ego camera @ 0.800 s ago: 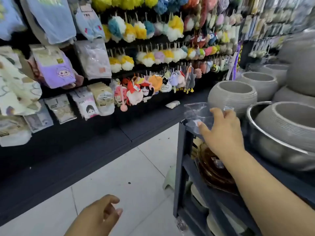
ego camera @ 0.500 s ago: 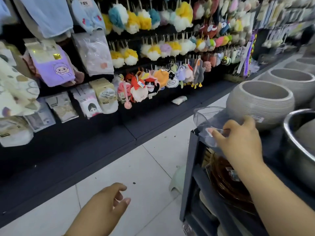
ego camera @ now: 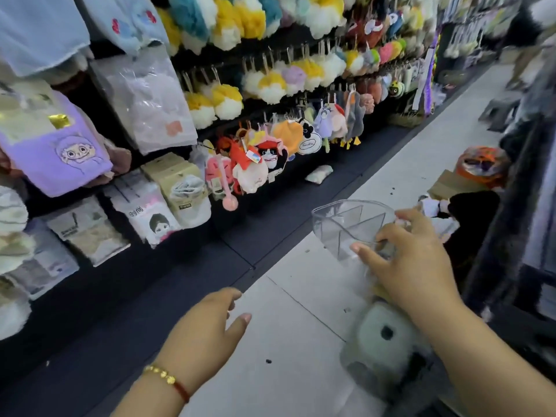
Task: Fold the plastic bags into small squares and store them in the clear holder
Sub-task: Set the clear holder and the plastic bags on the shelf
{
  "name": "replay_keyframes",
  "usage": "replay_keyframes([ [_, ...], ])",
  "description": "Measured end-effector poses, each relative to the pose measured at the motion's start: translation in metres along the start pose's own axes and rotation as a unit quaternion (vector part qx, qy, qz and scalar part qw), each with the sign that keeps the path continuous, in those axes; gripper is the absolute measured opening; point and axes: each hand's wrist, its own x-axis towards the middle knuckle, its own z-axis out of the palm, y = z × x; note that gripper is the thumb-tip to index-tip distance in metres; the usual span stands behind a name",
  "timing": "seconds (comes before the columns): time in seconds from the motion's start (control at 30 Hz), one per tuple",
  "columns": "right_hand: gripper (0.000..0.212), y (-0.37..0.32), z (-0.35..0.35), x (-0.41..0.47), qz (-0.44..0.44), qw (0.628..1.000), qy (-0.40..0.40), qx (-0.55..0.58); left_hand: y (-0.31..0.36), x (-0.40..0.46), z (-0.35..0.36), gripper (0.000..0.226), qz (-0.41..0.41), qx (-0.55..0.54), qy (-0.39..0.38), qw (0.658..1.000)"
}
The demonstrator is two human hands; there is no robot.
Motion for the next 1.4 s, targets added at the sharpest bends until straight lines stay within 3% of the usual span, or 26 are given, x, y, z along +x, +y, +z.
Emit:
replay_keyframes([
  [0.23, 0.034, -0.001, 0.07, 0.055, 0.071, 0.997, -0.015, -0.034, -0.03, 0.149, -0.025, 0.043, 0.072, 0.039, -0.08, 0.993],
  [0.47, 0.032, 0.064, 0.112, 0.144, 0.153, 0.986, 0.011, -0.068, -0.001, 0.305, 0.002, 0.044, 0.127, 0.056, -0.148, 0.979],
  [0.73, 0.033, 0.14, 0.145, 0.346, 0.191, 0.98, 0.035, -0.052, 0.089, 0.514, -0.003, 0.039, 0.161, 0.086, -0.143, 0.973],
  [1.1, 0.036, 0.244, 0.191, 0.579, 0.23, 0.96, 0.123, -0.106, 0.202, 0.805, 0.044, 0.044, 0.249, 0.12, -0.21, 0.938],
  [1.4, 0.03, 0.333, 0.203, 0.773, 0.29, 0.933, 0.173, -0.127, 0.364, 1.059, 0.072, 0.042, 0.342, 0.159, -0.226, 0.898],
])
